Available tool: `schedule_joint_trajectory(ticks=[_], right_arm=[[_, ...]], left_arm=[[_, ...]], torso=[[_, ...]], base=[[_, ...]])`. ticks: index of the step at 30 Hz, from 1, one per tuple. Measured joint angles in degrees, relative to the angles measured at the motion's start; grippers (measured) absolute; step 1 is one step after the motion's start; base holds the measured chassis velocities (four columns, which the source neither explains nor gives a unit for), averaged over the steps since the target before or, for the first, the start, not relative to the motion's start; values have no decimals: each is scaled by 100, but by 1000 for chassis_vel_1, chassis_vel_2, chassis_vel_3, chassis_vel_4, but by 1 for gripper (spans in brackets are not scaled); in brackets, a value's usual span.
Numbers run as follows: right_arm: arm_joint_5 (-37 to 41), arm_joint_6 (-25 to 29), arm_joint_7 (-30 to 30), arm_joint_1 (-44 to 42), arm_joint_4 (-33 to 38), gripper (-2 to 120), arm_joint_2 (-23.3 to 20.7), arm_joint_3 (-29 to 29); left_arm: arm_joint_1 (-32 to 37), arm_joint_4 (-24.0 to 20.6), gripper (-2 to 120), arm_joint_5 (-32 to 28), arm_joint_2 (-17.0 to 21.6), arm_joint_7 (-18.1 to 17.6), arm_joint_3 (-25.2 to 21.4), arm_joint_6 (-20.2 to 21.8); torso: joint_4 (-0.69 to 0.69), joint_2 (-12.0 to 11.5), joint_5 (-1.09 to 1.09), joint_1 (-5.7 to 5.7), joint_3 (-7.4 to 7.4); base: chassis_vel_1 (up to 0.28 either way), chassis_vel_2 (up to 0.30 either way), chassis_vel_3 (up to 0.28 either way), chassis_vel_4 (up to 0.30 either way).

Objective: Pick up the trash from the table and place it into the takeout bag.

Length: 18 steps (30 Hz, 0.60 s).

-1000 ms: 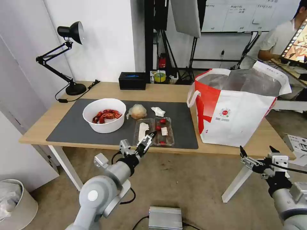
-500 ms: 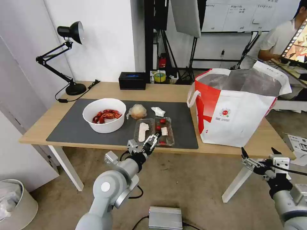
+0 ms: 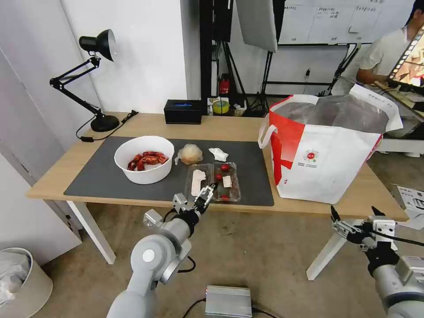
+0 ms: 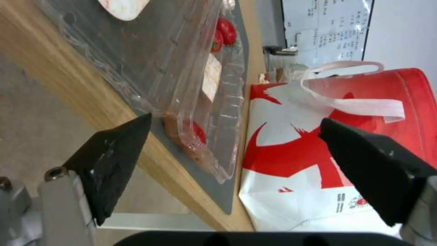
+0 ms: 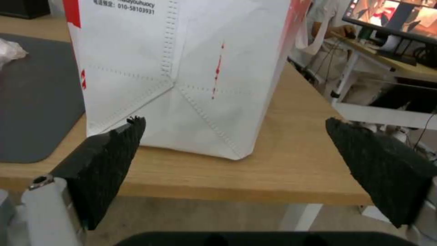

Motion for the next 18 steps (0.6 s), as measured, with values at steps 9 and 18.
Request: schedule_joint_trajectory(ticks=[9, 18], right_arm=[[-39, 37, 1, -37, -8, 100, 46, 27], [-89, 69, 1, -65, -7, 100, 74, -1]], left_arm=[[66, 98, 100, 120, -117, 119, 79, -1], [66, 157, 100, 188, 49, 293, -76, -47]], torso=[[0, 0, 0, 0, 0], [0, 0, 0, 0, 0]], base=[[0, 0, 0, 0], [0, 0, 0, 0]])
